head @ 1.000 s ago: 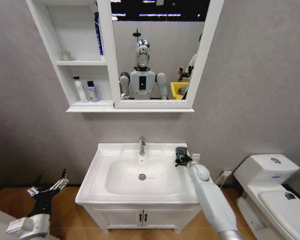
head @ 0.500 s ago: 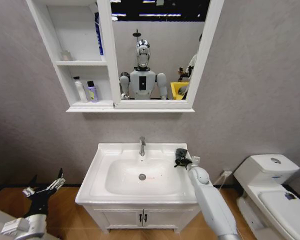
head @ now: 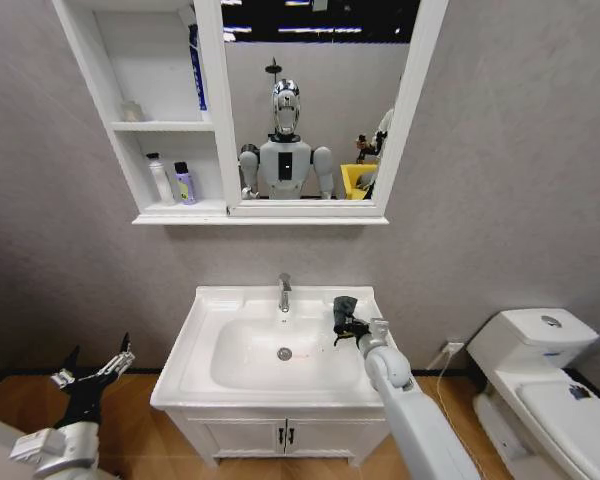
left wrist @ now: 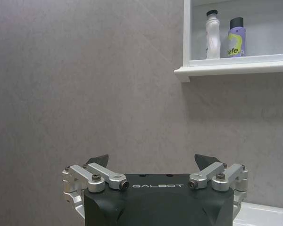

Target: Move facial cleanser and shampoo from washbasin to cabinet, then wipe washbasin with towel.

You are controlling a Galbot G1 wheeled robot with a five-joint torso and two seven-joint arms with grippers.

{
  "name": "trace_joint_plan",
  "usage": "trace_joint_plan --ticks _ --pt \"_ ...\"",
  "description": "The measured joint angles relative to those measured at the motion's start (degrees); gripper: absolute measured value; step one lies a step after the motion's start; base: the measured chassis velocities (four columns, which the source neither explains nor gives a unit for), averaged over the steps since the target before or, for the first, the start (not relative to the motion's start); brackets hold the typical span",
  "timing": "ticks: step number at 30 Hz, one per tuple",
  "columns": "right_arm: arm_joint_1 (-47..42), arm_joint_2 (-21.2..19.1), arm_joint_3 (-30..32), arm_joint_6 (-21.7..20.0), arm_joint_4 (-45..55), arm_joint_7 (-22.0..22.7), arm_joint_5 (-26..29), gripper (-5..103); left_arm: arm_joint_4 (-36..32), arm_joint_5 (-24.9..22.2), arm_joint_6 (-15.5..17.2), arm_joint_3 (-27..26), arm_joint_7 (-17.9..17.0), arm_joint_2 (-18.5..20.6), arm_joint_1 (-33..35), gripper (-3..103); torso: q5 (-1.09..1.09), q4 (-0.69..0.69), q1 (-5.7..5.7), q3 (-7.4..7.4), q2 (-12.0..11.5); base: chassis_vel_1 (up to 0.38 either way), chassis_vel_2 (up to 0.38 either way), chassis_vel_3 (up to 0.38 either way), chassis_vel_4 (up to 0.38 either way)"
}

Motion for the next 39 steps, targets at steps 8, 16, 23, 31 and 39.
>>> trace_joint_plan --ticks 8,16,23,31,39 --pt "-0.92 0.97 -0.90 -4.13 -3.64 3.27 3.70 1 -0.21 0.00 0.08 -0.39 -0.09 -0.07 0.00 100 0.01 0.00 0.00 0.00 -0.01 0.000 0.000 0.000 0.000" --pt "0.61 1.29 0.49 -5.77 -9.44 -0.83 3.16 1 0.33 0.66 0.08 0.59 -0.21 -0.20 -0.48 100 0.01 -0.01 0.00 0.00 -0.01 0.000 0.000 0.000 0.000" --pt "2.35 2.39 1.25 -5.41 -14.43 -2.70 2.89 1 -0.27 0.67 0.37 0.42 -0.39 -0.21 -0.54 100 0.01 0.00 0.00 0.00 0.00 0.000 0.000 0.000 0.000" --pt "5.56 4.52 -0.80 -4.68 -19.37 -4.85 0.82 1 -0.28 0.13 0.20 -1.10 -0.39 -0.18 0.04 100 0.00 -0.02 0.00 0.00 -0.01 0.000 0.000 0.000 0.000" --pt "8.44 7.08 -3.75 -3.20 -24.75 -8.49 -3.71 1 -0.17 -1.30 -0.02 -3.51 -0.74 0.80 0.38 100 0.01 0.00 0.00 0.01 -0.01 0.000 0.000 0.000 0.000"
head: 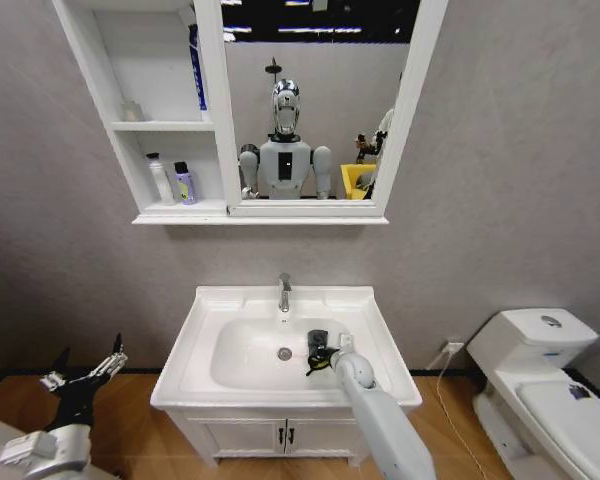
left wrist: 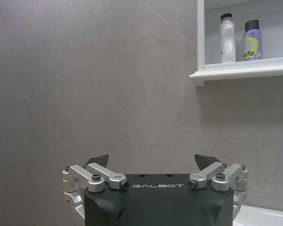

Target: Move facial cleanser and shampoo from washbasin to cabinet, then wipe washbasin with towel.

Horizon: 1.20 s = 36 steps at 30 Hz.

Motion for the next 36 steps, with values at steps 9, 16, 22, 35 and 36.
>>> trace_joint_plan --ticks 9,16,22,35,36 --pt "3.63 2.00 -0.84 1.55 -6.77 -5.81 -2.57 1 -1.28 -0.34 1.38 -0.19 -0.69 0.78 -0.31 100 0.00 -0.02 0.00 0.00 0.00 0.000 0.000 0.000 0.000" --pt "5.94 5.38 -2.02 2.78 -10.46 -7.72 -3.07 1 -2.58 0.03 2.98 1.09 -1.44 0.82 -0.91 100 0.00 0.00 0.00 0.00 0.00 0.000 0.000 0.000 0.000" --pt "7.29 8.86 -2.27 3.86 -14.07 -8.82 -4.20 1 -3.43 0.31 3.84 1.98 -1.98 0.83 -1.23 100 -0.01 -0.02 0.00 0.00 0.00 0.000 0.000 0.000 0.000" --pt "5.87 6.56 -0.90 4.23 -12.55 -8.11 -4.53 1 -4.01 0.88 4.41 3.33 -2.49 0.81 -1.84 100 0.02 -0.01 0.00 0.00 0.00 0.000 0.000 0.000 0.000" --pt "5.19 5.60 -0.66 3.78 -11.07 -7.73 -4.14 1 -3.96 0.90 4.48 3.60 -2.49 0.86 -2.01 100 0.02 -0.01 0.00 0.00 0.00 0.000 0.000 0.000 0.000"
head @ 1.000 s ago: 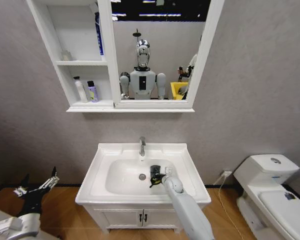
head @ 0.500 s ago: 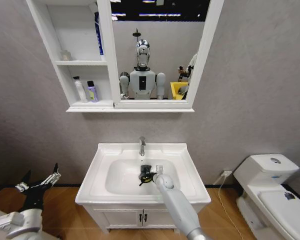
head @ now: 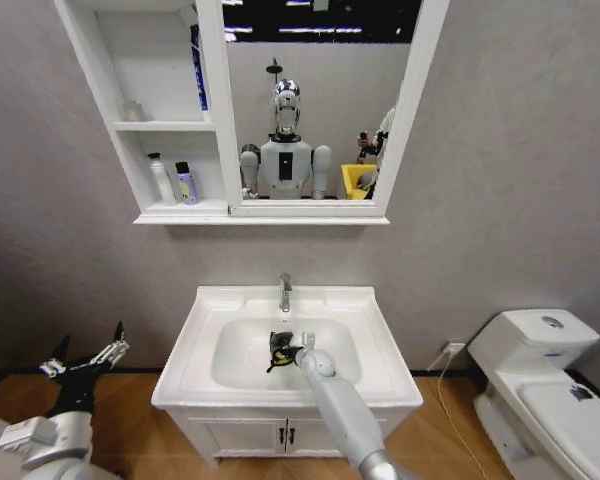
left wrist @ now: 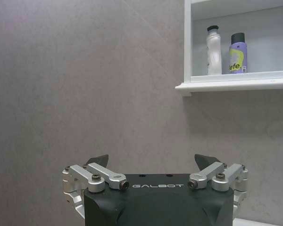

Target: Move facial cleanser and shampoo from washbasin to cabinet, then wipe washbasin with towel.

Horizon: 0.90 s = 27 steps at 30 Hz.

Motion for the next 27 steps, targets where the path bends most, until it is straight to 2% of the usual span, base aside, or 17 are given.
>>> trace_joint_plan --ticks 5,9,19,27 --pt "-1.75 -2.56 0.87 -0.90 3.76 0.78 0.73 1 0.33 0.19 0.24 1.32 -0.30 0.09 -0.65 100 -0.01 -0.01 0.00 0.00 0.00 0.000 0.000 0.000 0.000" --pt "-1.70 -2.82 0.66 -1.25 4.03 0.78 0.90 1 0.35 0.25 0.28 1.63 -0.39 0.09 -0.73 100 -0.02 -0.02 0.00 0.00 0.00 0.000 0.000 0.000 0.000" --pt "3.48 4.21 -1.93 1.04 -5.21 -1.16 -3.18 1 0.40 0.22 0.29 0.54 -0.43 0.14 -0.36 100 -0.01 0.03 0.00 0.00 0.00 0.000 0.000 0.000 0.000" --pt "4.70 4.65 -2.19 1.69 -7.61 -1.58 -4.30 1 0.14 0.57 0.50 1.02 -0.50 0.49 -0.31 100 -0.02 0.00 0.00 0.00 0.02 0.000 0.000 0.000 0.000"
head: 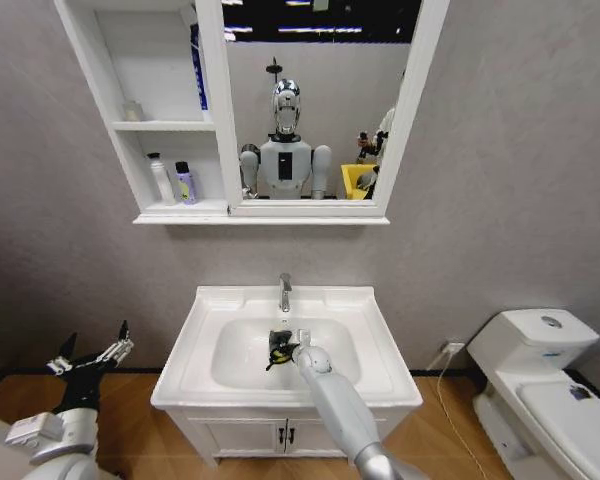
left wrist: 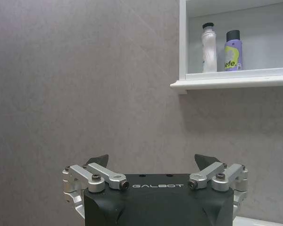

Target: Move facial cleanser and shampoo from washbasin to cabinet, then wipe washbasin with towel.

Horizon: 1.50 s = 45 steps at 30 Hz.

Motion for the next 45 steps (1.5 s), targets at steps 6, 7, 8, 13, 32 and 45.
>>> trace_joint_plan --ticks 6,7,8,13,32,45 --pt "-2.83 -1.66 1.42 -0.96 3.84 0.66 0.82 1 0.00 0.22 0.47 1.31 -0.46 0.32 -0.72 100 0.02 0.03 0.00 0.00 0.00 0.000 0.000 0.000 0.000" --pt "-3.98 -2.88 2.11 -1.46 5.70 0.96 1.29 1 0.21 0.48 0.52 1.91 -0.55 0.35 -1.00 100 0.02 0.00 0.00 0.00 0.00 0.000 0.000 0.000 0.000" --pt "-5.06 -3.96 2.70 -1.79 7.47 1.32 1.69 1 0.41 0.69 0.56 2.55 -0.58 0.35 -1.24 100 0.02 0.00 0.00 0.00 0.00 0.000 0.000 0.000 0.000" --pt "-8.51 -7.50 4.63 -3.12 13.43 3.14 3.01 1 0.61 1.22 0.98 4.88 -1.15 0.51 -2.04 100 0.02 0.00 0.00 0.00 -0.01 0.000 0.000 0.000 0.000" --pt "-14.48 -13.51 11.15 5.35 28.66 4.24 -8.63 1 0.09 1.91 2.28 9.27 -2.90 1.64 -3.91 100 0.01 -0.02 0.00 0.01 -0.02 0.000 0.000 0.000 0.000" --pt "-9.71 -15.84 16.84 11.39 25.58 3.57 -16.28 1 -1.77 1.86 2.43 9.20 -3.51 1.27 -3.41 100 0.03 -0.01 0.01 0.01 -0.02 0.000 0.000 0.000 0.000"
